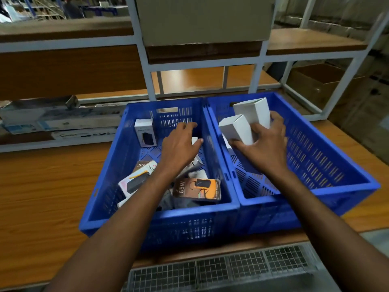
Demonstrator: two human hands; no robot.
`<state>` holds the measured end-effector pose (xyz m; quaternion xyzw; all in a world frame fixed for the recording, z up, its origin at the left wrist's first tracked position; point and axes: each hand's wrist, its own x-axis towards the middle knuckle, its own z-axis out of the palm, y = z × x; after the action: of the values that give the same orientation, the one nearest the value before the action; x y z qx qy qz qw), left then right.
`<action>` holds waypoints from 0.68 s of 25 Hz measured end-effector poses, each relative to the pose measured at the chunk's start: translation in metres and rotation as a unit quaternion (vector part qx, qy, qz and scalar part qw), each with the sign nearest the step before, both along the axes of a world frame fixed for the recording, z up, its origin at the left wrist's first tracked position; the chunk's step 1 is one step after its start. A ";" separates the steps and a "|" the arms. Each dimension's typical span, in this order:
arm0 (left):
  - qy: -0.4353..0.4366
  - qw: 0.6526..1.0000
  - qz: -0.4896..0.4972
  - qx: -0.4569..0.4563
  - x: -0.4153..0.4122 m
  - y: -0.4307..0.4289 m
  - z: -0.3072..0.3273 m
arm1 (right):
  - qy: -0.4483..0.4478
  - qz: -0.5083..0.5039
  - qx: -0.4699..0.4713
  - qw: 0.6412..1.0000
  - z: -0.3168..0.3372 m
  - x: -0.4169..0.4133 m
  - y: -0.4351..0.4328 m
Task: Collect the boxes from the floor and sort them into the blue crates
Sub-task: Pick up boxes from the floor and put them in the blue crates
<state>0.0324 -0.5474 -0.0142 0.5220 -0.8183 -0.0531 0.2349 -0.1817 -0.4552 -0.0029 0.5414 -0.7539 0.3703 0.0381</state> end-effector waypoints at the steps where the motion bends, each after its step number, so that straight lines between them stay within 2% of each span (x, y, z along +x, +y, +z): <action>1: 0.026 0.999 -0.011 -0.015 -0.008 0.007 0.009 | 0.008 0.000 0.006 1.000 0.000 -0.001 0.001; 6: 0.050 0.996 -0.051 -0.057 -0.053 0.032 0.036 | 0.015 0.003 0.024 1.000 -0.002 -0.012 0.002; 12: 0.048 0.997 -0.051 -0.015 -0.077 0.036 0.026 | 0.024 0.019 0.093 0.995 -0.009 -0.030 -0.004; 14: 0.035 0.999 -0.033 -0.008 -0.083 0.036 0.023 | 0.028 0.026 0.129 0.991 -0.013 -0.036 -0.009; 17: -0.006 1.000 -0.001 0.012 -0.087 0.034 0.019 | 0.047 0.030 0.241 0.969 -0.014 -0.040 -0.020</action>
<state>-0.0547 -0.5132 0.0046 0.5245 -0.8192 -0.0596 0.2241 -0.2221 -0.4750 -0.0168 0.5734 -0.8018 0.1529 -0.0697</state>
